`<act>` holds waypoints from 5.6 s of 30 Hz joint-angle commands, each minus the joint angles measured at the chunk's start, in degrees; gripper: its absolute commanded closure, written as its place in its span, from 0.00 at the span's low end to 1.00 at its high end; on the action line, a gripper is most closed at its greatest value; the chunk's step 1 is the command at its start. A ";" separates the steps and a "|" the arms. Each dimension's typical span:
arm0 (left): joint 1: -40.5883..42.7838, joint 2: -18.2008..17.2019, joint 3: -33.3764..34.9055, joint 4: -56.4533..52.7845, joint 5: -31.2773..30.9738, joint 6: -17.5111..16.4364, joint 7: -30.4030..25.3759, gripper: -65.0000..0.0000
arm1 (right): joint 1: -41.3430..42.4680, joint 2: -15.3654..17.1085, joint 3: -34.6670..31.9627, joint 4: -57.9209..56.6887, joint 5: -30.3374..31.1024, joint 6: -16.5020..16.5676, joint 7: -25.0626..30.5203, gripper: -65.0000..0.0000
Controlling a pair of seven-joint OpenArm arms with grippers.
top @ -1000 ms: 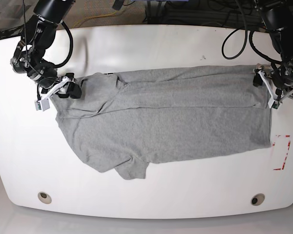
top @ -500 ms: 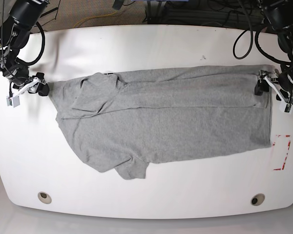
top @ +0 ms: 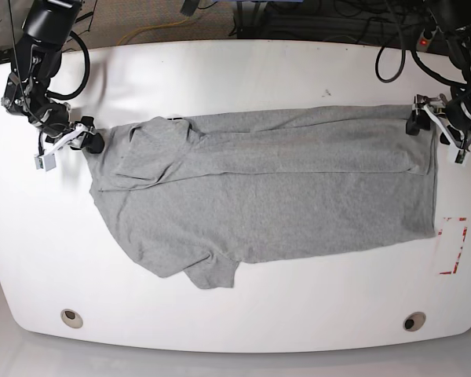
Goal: Fold the T-shirt properly
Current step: 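Drag the shirt with both grippers toward the robot to reposition it, then move both grippers to the shirt hem and grasp its corners, then lift the hem with both grippers and fold it over toward the collar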
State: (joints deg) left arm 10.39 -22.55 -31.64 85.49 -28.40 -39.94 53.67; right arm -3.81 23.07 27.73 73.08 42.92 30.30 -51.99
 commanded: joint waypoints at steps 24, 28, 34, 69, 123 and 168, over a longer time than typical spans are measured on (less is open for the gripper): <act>-0.06 -1.41 4.52 -5.01 5.77 -0.06 -1.05 0.97 | 0.17 -0.96 0.10 4.50 0.56 0.42 -0.63 1.00; 0.38 -1.32 4.25 -3.25 8.40 -0.06 -1.05 0.99 | -3.53 -1.75 0.45 9.25 0.64 -0.02 -1.16 1.00; 6.88 -2.64 4.25 3.69 8.49 -0.06 -1.05 0.99 | -10.56 -3.86 5.29 16.37 0.64 0.24 -5.11 1.00; 10.66 -5.63 -4.63 18.37 -3.03 -0.06 -1.05 0.21 | -14.60 -6.32 14.08 32.28 0.20 -0.02 -11.62 0.43; -27.84 0.52 -1.11 -13.89 21.77 -0.06 -1.05 0.18 | 31.90 -7.64 -13.35 -25.56 -31.62 9.70 11.42 0.78; -37.16 -0.18 9.35 -44.57 28.18 9.39 -22.59 0.03 | 30.06 -7.38 -13.26 -25.47 -31.09 9.70 11.77 1.00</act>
State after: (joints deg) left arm -25.74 -22.20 -22.24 41.01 -0.30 -30.46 29.74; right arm 25.32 15.07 14.41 47.18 12.88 39.97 -38.96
